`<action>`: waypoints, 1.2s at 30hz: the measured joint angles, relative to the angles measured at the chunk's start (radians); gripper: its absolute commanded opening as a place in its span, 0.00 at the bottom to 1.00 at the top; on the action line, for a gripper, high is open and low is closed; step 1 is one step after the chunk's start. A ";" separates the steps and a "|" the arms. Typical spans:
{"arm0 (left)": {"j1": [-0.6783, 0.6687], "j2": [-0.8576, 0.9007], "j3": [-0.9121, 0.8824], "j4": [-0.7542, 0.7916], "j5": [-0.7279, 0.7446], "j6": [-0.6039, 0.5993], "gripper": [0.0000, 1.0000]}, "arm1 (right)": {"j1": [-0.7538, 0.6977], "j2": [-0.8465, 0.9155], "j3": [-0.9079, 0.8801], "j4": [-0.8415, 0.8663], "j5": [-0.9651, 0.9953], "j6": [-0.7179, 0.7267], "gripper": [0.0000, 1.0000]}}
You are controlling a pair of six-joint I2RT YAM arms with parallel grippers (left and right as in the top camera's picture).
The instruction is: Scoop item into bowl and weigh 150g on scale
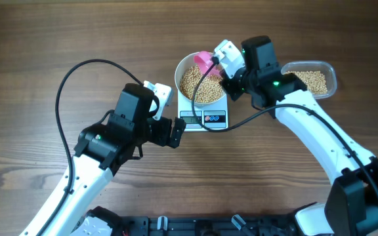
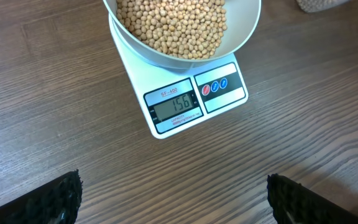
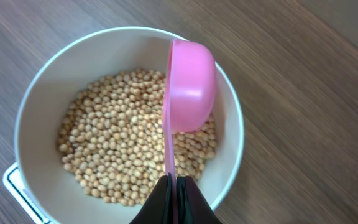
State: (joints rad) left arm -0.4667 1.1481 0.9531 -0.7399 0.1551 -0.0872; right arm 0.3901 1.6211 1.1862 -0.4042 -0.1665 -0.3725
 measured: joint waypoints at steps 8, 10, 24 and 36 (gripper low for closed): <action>0.000 0.000 0.000 0.000 0.000 0.000 1.00 | 0.041 0.032 0.000 0.002 0.000 0.004 0.04; 0.000 0.000 0.000 0.000 0.000 0.000 1.00 | 0.041 0.036 0.000 0.002 0.000 0.004 0.04; 0.000 0.000 0.000 0.000 0.000 0.000 1.00 | 0.041 0.036 0.000 -0.101 0.004 -0.049 0.04; 0.000 0.000 0.000 0.000 0.000 0.000 1.00 | 0.041 0.035 0.000 -0.140 -0.017 -0.022 0.04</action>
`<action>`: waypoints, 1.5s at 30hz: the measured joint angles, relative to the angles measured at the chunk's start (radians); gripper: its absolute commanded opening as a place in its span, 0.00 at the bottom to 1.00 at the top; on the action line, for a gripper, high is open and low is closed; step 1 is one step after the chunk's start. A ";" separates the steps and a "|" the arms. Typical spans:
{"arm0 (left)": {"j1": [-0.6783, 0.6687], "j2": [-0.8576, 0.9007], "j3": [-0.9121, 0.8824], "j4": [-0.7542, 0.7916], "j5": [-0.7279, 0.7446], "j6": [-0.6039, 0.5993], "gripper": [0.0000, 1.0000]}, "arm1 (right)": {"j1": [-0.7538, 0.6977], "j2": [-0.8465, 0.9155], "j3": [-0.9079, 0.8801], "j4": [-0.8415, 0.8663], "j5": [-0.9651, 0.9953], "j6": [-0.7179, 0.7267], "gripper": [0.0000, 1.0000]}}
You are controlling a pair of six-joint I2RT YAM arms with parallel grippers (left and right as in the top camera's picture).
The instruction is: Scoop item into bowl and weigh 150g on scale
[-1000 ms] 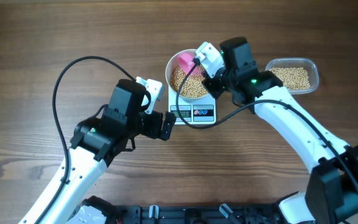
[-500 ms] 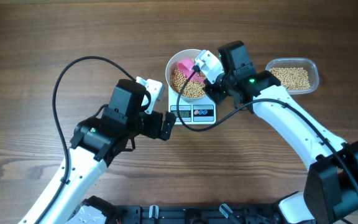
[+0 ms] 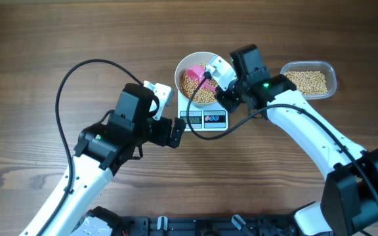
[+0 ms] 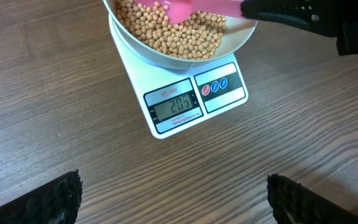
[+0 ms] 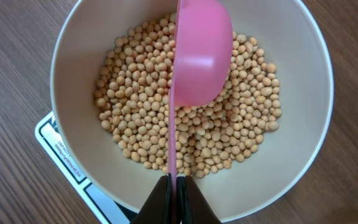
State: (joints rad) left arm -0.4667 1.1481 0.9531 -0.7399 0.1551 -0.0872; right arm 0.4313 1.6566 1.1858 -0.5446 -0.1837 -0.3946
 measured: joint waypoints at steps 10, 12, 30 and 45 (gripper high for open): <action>0.000 0.000 0.000 0.000 0.000 0.000 1.00 | 0.000 0.000 0.000 -0.047 -0.051 0.100 0.04; 0.000 0.000 0.000 0.000 0.000 0.000 1.00 | 0.000 0.000 0.000 -0.047 -0.053 0.116 0.04; 0.000 0.000 0.000 0.000 0.000 0.000 1.00 | -0.157 0.000 0.000 -0.034 -0.324 0.378 0.04; 0.000 0.000 0.000 0.000 0.000 0.000 1.00 | -0.406 -0.011 0.000 0.141 -0.771 0.560 0.04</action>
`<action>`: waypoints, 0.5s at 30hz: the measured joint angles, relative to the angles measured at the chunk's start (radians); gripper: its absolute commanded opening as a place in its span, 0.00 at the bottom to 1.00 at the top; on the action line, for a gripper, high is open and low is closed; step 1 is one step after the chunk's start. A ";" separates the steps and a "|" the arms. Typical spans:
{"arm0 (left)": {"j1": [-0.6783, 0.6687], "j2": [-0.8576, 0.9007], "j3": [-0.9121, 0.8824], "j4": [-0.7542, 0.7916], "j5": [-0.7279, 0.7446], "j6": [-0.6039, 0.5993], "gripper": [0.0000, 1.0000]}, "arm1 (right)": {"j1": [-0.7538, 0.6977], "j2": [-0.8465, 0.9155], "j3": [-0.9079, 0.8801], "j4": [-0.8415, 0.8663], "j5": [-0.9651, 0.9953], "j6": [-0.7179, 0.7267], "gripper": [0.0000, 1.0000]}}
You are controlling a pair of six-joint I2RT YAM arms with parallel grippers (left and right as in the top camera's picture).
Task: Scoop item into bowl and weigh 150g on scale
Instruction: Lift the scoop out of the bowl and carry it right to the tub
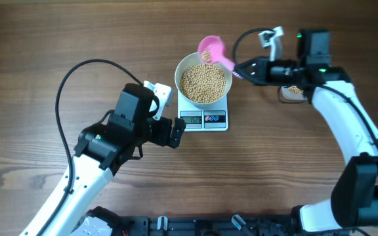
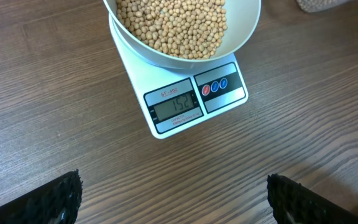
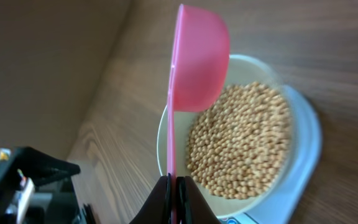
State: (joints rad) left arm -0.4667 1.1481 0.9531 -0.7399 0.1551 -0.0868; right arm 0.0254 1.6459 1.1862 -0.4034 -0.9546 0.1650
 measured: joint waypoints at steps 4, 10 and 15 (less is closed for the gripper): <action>0.000 0.000 0.000 0.000 0.000 0.000 1.00 | -0.134 -0.052 0.000 0.016 -0.026 0.022 0.04; 0.000 0.000 0.000 0.000 0.000 0.000 1.00 | -0.311 -0.164 0.000 0.023 -0.050 0.067 0.04; 0.000 0.000 0.000 0.000 0.000 0.000 1.00 | -0.402 -0.229 0.000 0.023 -0.077 0.094 0.04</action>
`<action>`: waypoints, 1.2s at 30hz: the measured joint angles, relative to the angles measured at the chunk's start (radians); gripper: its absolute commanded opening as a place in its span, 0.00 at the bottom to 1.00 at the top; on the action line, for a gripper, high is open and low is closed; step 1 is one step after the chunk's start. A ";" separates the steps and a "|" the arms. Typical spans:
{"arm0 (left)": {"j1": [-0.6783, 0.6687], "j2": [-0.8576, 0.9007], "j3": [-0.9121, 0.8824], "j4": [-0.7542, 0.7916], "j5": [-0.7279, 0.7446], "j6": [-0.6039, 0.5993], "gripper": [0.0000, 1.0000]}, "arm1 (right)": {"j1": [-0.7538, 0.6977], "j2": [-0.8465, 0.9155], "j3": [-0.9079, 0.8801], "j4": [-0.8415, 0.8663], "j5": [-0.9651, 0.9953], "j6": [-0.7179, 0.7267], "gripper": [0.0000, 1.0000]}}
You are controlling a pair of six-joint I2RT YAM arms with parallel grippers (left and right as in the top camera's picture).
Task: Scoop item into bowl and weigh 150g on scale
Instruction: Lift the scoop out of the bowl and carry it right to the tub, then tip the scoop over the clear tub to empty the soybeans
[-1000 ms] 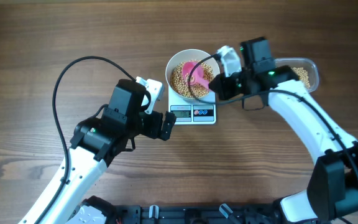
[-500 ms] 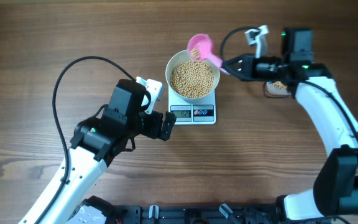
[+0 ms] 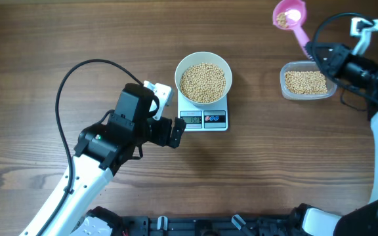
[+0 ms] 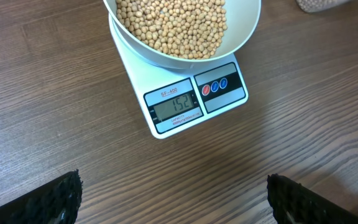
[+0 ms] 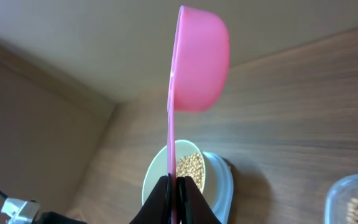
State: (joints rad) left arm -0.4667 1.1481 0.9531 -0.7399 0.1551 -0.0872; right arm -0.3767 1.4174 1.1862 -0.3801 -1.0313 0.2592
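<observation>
A white bowl (image 3: 203, 63) of soybeans stands on the white scale (image 3: 204, 118); in the left wrist view the scale display (image 4: 176, 104) reads 152. My right gripper (image 3: 310, 50) is shut on the handle of a pink scoop (image 3: 289, 15), whose cup holds a few beans and hangs far right, beyond the clear bean container (image 3: 306, 81). The right wrist view shows the pink scoop (image 5: 197, 59) edge-on, with the bowl (image 5: 185, 167) far below. My left gripper (image 4: 174, 193) stands open just in front of the scale, nothing between its fingers (image 4: 55, 198).
The left arm's black cable (image 3: 77, 78) loops over the table's left half. A dark rail (image 3: 195, 226) runs along the front edge. The container sits near the right edge of the table.
My right gripper has carried the scoop from the bowl's far rim up and to the right, past the bean container. The scale still reads 152. The left arm has not moved.
The scoop hung over the bowl with the scale reading 156. Then it sat down in the beans and the reading was 203. Then it was lifted out at the far rim with beans in it, reading 152. Now it is away by the container.
</observation>
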 measured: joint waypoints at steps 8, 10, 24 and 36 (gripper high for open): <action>0.000 0.000 0.000 0.000 0.000 0.000 1.00 | -0.134 -0.006 0.000 -0.065 -0.005 0.004 0.04; 0.000 0.000 0.000 0.000 0.000 0.000 1.00 | -0.171 -0.006 0.001 -0.133 0.000 -0.005 0.04; 0.000 0.000 0.000 0.000 0.000 0.000 1.00 | -0.240 -0.006 0.002 -0.424 0.064 -0.056 0.04; 0.000 0.000 0.000 0.000 0.000 0.000 1.00 | -0.240 -0.006 0.002 -0.504 0.177 -0.143 0.04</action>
State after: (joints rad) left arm -0.4667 1.1481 0.9531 -0.7399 0.1551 -0.0872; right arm -0.6163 1.4117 1.1881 -0.8845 -0.8539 0.1165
